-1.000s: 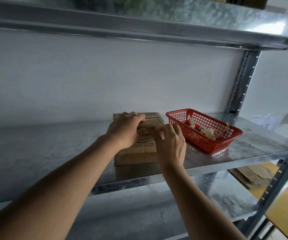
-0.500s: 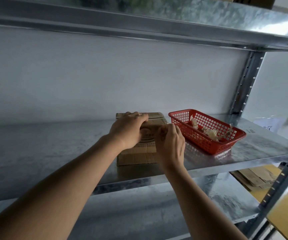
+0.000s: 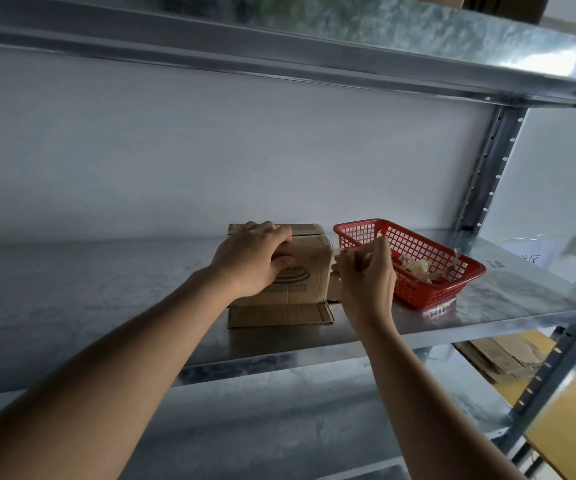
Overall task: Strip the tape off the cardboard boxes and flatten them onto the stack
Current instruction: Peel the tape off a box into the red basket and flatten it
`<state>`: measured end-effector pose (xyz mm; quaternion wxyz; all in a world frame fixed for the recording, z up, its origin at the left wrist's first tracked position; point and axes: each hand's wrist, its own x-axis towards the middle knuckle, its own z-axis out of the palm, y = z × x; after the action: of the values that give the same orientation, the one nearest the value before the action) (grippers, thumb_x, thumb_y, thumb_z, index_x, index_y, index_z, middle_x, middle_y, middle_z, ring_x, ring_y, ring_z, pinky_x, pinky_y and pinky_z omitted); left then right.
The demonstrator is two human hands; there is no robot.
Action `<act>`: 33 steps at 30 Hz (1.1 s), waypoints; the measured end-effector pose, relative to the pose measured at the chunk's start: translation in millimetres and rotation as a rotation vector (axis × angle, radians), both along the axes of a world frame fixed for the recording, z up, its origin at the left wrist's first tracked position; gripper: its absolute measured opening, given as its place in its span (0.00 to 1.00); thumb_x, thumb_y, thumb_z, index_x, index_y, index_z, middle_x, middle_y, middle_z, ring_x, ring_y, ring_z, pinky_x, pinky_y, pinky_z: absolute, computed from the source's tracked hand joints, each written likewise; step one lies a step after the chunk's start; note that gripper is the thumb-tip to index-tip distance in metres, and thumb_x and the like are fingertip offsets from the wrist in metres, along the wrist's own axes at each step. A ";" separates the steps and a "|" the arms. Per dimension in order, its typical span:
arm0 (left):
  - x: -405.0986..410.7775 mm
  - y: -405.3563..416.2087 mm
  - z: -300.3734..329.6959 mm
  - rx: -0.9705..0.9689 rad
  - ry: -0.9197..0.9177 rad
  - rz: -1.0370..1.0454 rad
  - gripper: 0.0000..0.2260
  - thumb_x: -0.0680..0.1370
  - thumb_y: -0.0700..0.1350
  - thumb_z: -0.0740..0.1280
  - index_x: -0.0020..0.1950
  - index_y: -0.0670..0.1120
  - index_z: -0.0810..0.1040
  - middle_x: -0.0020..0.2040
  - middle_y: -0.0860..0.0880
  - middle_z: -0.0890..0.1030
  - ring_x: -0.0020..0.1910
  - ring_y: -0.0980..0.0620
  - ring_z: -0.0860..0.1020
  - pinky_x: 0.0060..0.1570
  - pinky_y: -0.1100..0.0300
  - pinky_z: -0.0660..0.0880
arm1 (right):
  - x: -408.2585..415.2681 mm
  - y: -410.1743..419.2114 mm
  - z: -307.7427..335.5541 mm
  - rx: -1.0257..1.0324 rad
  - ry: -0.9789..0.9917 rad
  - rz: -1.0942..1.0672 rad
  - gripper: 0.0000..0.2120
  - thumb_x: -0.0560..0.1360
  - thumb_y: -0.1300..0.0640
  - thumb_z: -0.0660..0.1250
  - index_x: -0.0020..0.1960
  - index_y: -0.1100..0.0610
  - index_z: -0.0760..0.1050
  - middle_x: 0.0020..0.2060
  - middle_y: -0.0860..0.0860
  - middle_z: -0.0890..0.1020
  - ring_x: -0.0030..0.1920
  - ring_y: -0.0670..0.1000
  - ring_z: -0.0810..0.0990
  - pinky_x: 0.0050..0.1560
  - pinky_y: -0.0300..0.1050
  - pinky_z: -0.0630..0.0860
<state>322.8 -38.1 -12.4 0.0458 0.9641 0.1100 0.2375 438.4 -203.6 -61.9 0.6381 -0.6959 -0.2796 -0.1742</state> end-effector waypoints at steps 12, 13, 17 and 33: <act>-0.2 0.8 -0.6 0.022 0.014 0.003 0.15 0.83 0.56 0.66 0.67 0.52 0.73 0.65 0.53 0.77 0.65 0.47 0.73 0.59 0.49 0.74 | 0.2 -10.3 16.6 -0.102 -0.044 0.032 0.18 0.71 0.57 0.81 0.55 0.51 0.76 0.38 0.41 0.86 0.40 0.39 0.85 0.44 0.45 0.83; -0.7 1.1 -1.0 0.017 0.011 -0.002 0.16 0.83 0.57 0.65 0.67 0.52 0.73 0.65 0.53 0.77 0.65 0.48 0.73 0.58 0.49 0.74 | 2.3 -10.1 19.2 -0.124 -0.085 0.027 0.15 0.72 0.60 0.79 0.54 0.52 0.78 0.36 0.38 0.85 0.39 0.39 0.85 0.44 0.49 0.83; -1.7 5.7 -4.7 -0.019 -0.021 -0.020 0.18 0.81 0.60 0.66 0.67 0.54 0.74 0.64 0.56 0.77 0.66 0.49 0.72 0.57 0.51 0.73 | 10.5 -11.6 23.9 -0.218 -0.142 0.098 0.12 0.76 0.68 0.72 0.54 0.54 0.81 0.35 0.37 0.84 0.39 0.39 0.85 0.42 0.47 0.83; 7.7 17.4 -5.7 -0.162 -0.163 -0.150 0.16 0.79 0.72 0.57 0.45 0.62 0.73 0.54 0.59 0.82 0.56 0.57 0.79 0.71 0.52 0.61 | 19.0 -21.0 48.0 0.131 0.327 0.249 0.11 0.78 0.69 0.70 0.52 0.55 0.78 0.51 0.53 0.84 0.49 0.50 0.88 0.50 0.52 0.86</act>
<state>330.6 -20.7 -18.1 0.1498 0.9403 0.0525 0.3011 457.4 -224.6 -13.8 0.7356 -0.6318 -0.2445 0.0034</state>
